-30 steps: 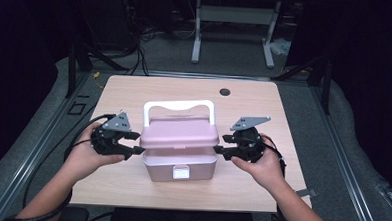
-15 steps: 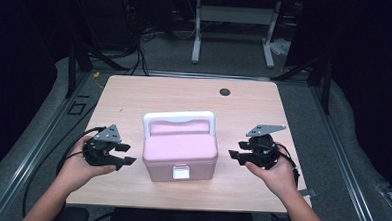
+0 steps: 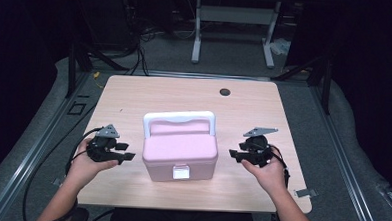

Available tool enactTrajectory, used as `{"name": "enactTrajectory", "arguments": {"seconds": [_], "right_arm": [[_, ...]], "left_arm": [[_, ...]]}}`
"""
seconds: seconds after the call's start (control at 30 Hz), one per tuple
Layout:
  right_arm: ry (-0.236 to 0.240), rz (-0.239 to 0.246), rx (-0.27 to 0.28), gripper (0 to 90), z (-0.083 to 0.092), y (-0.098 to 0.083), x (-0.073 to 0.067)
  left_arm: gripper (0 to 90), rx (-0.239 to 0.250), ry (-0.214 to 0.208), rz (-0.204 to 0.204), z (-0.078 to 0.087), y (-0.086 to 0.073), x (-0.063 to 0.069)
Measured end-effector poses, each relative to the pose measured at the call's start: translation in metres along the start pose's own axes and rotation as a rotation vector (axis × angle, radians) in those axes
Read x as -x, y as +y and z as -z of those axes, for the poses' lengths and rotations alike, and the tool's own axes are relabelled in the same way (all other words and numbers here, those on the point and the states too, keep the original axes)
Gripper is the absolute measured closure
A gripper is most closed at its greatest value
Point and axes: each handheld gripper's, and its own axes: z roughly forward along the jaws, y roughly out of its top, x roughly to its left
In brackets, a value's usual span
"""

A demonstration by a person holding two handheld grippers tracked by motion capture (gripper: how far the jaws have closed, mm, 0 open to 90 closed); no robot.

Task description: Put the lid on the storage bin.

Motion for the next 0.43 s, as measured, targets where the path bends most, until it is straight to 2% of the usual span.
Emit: {"name": "enactTrajectory", "arguments": {"seconds": [0.1, 0.13, 0.2, 0.27, 0.43], "right_arm": [[-0.018, 0.011, -0.004, 49.9, -0.007, -0.007, 0.000], [-0.022, 0.002, -0.001, 49.7, -0.008, -0.008, 0.000], [-0.001, -0.010, 0.002, 49.6, -0.009, -0.011, -0.001], [-0.007, -0.009, -0.003, 49.6, -0.010, -0.013, -0.002], [-0.006, -0.008, -0.020, 49.0, -0.014, -0.021, -0.002]], "left_arm": [[50.4, 0.005, 0.010, 0.015, -0.007, -0.009, -0.002], [50.3, 0.005, 0.010, 0.015, -0.007, -0.009, -0.002], [50.4, -0.009, 0.014, 0.021, -0.012, -0.015, -0.003], [50.3, -0.015, 0.019, 0.014, -0.013, -0.017, -0.003], [50.3, -0.044, -0.009, 0.034, -0.019, -0.023, -0.002]]}}
